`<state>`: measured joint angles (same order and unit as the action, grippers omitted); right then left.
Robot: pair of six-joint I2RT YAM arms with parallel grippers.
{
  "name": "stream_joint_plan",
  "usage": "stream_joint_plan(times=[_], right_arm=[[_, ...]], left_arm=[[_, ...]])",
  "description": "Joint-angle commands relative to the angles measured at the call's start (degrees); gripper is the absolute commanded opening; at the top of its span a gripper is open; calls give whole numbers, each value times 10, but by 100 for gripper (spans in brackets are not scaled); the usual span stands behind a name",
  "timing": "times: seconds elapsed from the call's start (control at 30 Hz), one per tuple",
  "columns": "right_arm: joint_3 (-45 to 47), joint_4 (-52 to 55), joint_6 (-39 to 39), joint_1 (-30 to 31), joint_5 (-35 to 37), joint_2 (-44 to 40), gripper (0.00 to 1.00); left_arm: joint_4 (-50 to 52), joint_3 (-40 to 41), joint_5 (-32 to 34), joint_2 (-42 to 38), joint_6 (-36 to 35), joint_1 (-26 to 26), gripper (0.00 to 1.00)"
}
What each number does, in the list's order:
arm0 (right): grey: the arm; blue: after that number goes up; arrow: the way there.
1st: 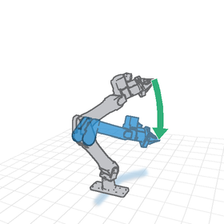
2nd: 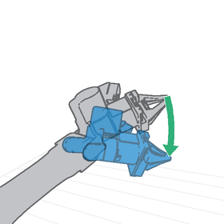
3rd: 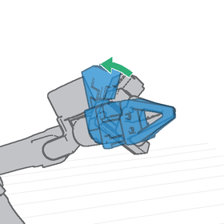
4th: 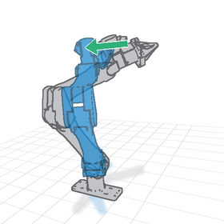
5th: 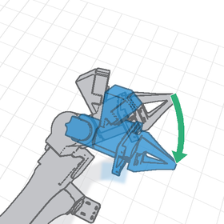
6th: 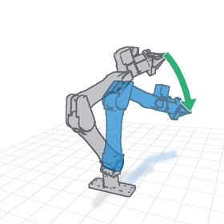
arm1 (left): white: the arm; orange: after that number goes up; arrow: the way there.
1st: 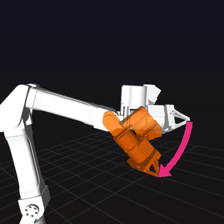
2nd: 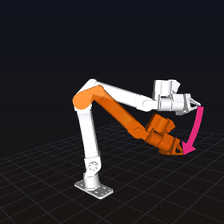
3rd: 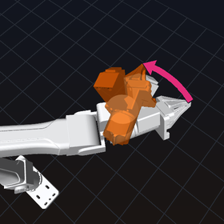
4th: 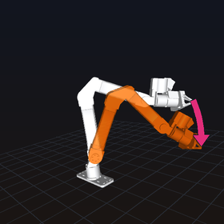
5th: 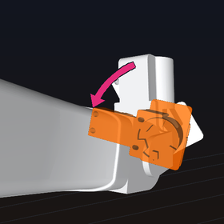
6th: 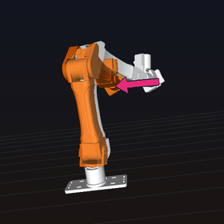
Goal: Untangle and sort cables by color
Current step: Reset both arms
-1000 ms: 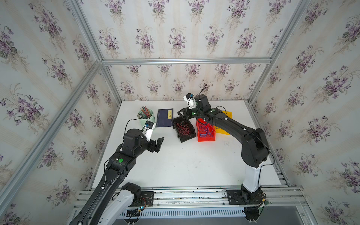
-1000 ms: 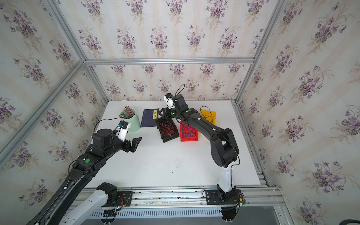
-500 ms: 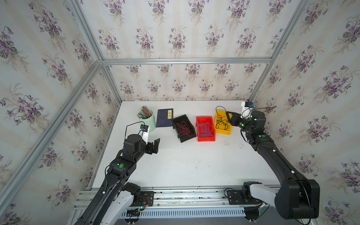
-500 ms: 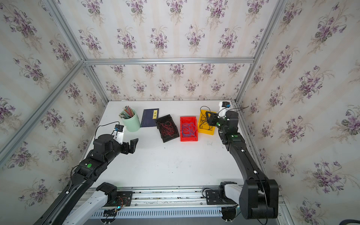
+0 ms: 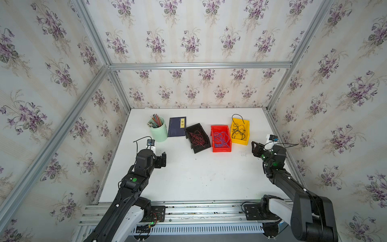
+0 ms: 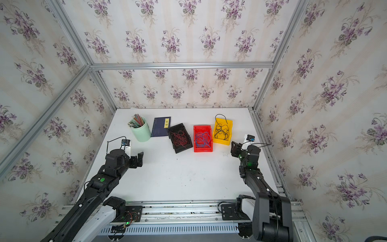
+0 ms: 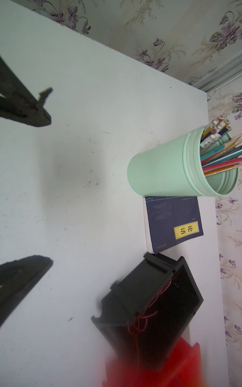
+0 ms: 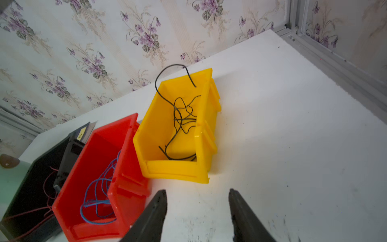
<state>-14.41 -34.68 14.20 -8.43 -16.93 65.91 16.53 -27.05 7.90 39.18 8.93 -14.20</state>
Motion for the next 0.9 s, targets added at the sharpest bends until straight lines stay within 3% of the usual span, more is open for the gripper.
stream_joint_plan(times=[0.0, 0.17, 0.33, 0.4, 0.47, 0.63, 0.8, 0.87], right_arm=[[21, -188, -43, 0, -17, 40, 51], [30, -325, -69, 0, -25, 130, 52], [35, -425, -74, 0, -26, 192, 52], [28, -380, -84, 2, -23, 180, 53], [36, -417, -81, 2, -26, 187, 54], [31, -394, -84, 3, -24, 184, 55], [43, -424, -83, 3, -25, 184, 56], [52, -442, -84, 3, -22, 183, 56]], left_arm=[[-63, 11, -8, 5, -4, 17, 99], [-153, 40, -34, 36, -34, 52, 99], [-307, 80, -72, 105, -60, 92, 99], [-373, 91, -83, 146, -72, 104, 99], [-432, 94, -97, 198, -83, 114, 99], [-574, 93, -125, 319, -94, 128, 99], [-554, 57, -161, 354, -146, 129, 99], [-597, 72, -183, 369, -162, 130, 99]])
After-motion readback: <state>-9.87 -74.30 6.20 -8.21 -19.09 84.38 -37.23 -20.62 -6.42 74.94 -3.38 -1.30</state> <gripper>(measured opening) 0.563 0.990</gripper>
